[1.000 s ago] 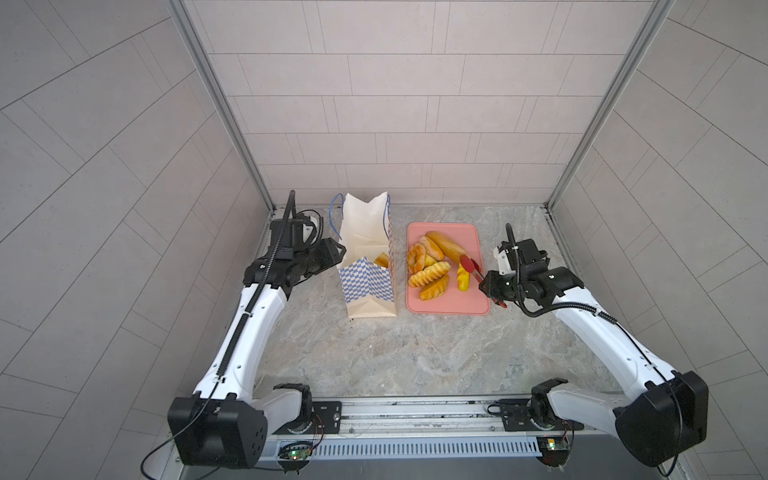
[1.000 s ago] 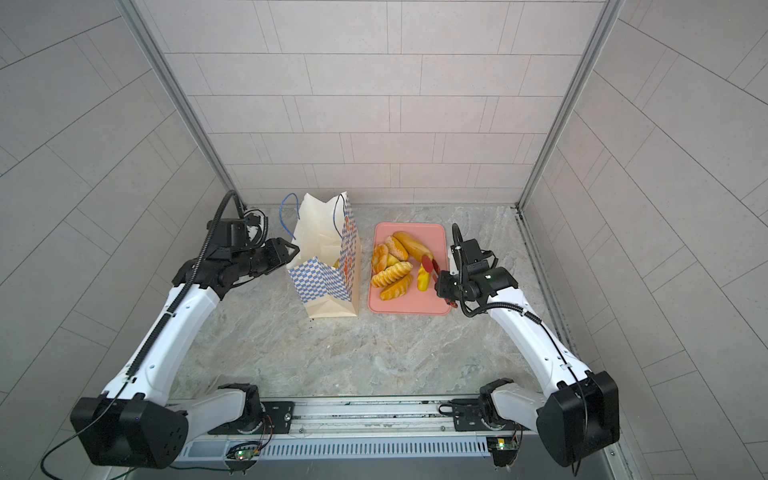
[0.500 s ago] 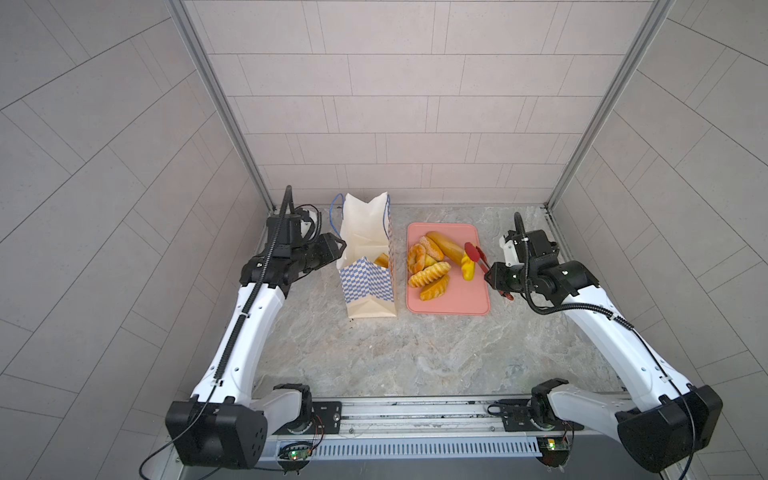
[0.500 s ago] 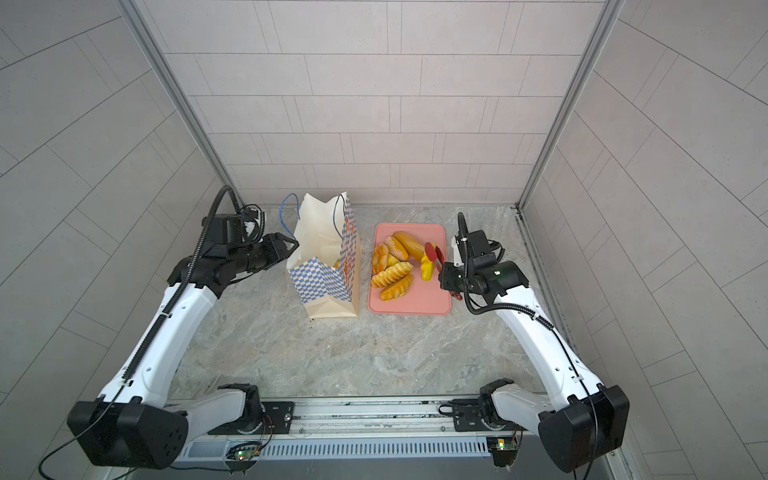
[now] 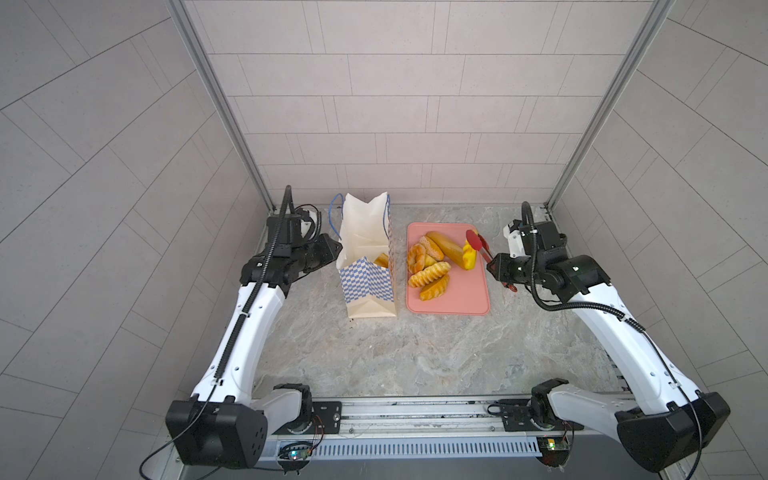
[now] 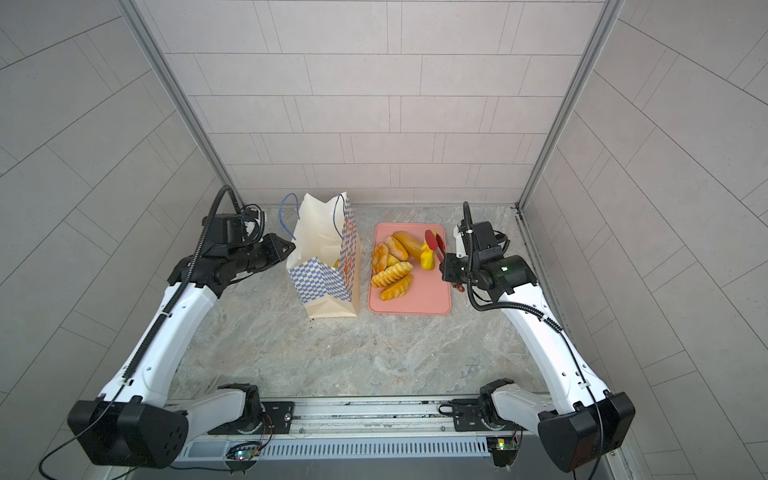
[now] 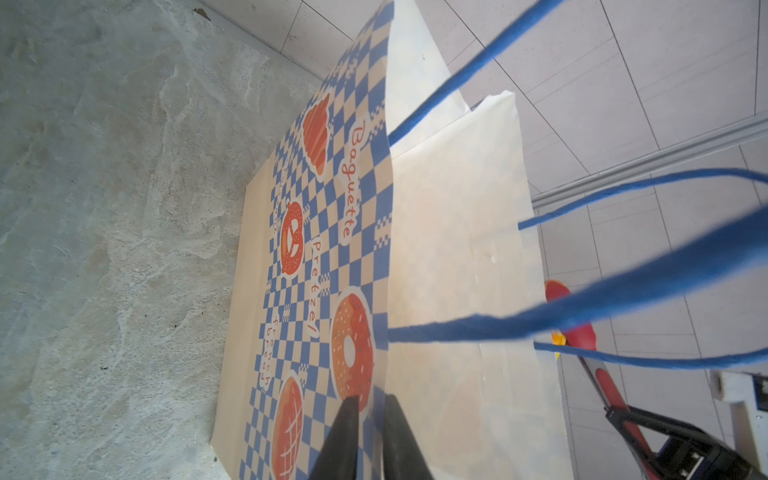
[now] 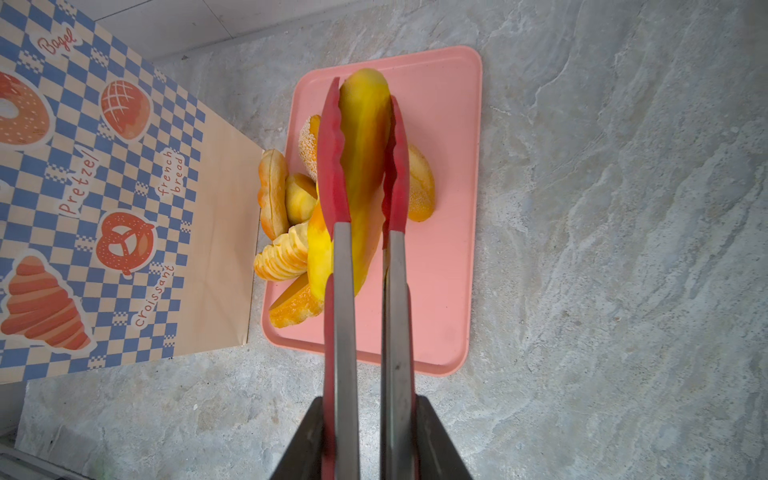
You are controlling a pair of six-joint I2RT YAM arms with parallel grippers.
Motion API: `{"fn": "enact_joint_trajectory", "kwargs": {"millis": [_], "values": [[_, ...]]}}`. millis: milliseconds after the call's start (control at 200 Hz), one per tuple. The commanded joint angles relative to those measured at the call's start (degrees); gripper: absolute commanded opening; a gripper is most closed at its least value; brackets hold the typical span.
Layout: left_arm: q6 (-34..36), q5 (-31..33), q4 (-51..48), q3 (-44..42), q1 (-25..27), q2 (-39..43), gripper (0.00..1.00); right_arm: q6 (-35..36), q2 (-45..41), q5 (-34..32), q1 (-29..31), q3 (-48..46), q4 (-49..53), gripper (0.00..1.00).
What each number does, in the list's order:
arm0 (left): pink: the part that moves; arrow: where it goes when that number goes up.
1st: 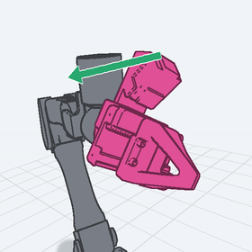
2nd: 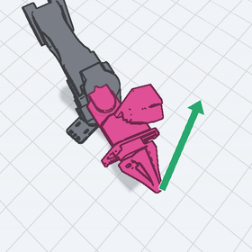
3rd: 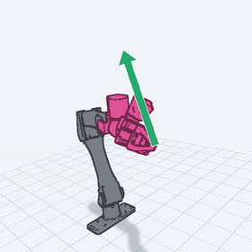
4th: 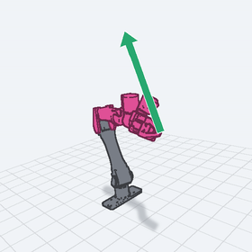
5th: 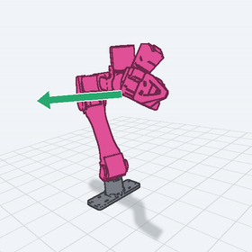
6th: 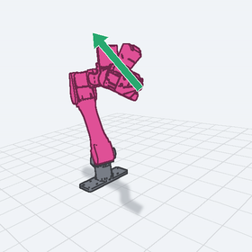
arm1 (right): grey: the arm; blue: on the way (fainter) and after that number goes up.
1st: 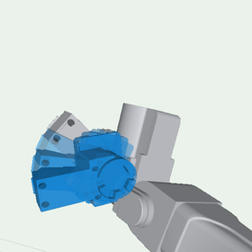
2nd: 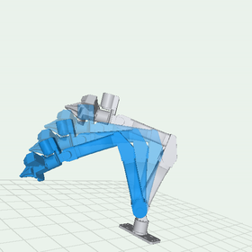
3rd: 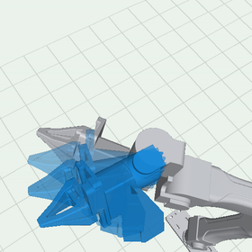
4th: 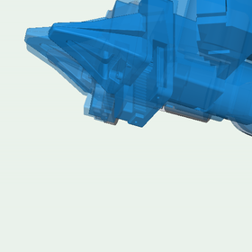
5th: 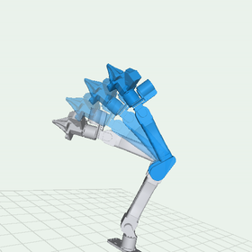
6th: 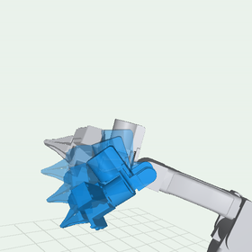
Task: Place the fake bread into the paper bag
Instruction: 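Close the tongs on the yellow bread and lift it, then raise the yellow bread in the tongs and swing it toward the bag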
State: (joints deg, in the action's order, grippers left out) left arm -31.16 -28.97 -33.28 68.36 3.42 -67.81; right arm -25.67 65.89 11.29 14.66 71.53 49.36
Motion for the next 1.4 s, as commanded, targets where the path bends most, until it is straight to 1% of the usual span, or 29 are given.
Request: {"fn": "enact_joint_trajectory", "kwargs": {"millis": [0,110,285,650,981,1396], "values": [[0.4,-0.43,0.32,1.57,0.35,-0.07,0.14,0.62,-0.5,-0.83,-0.49,2.36,-0.11,0.32],[0.4,-0.56,0.41,1.39,0.29,-0.08,0.1,0.64,-0.26,-1.01,-0.68,3.94,0.29,0.31],[0.37,-0.65,0.58,1.03,0.29,0.09,0.08,0.79,0.18,-1.36,-0.94,6.76,1.04,0.32],[0.43,-0.84,1.11,0.29,0.33,0.15,0.08,0.66,1.59,-2.26,-1.2,14.51,1.46,0.32],[0.24,-0.97,1.29,-0.03,0.28,0.34,0.08,0.86,2.55,-3.18,-1.21,19.53,1.53,0.33],[-0.13,-1.11,1.46,-0.16,0.34,0.49,0.08,0.36,3.2,0.23,-1.16,25.75,-0.66,0.34]]}}
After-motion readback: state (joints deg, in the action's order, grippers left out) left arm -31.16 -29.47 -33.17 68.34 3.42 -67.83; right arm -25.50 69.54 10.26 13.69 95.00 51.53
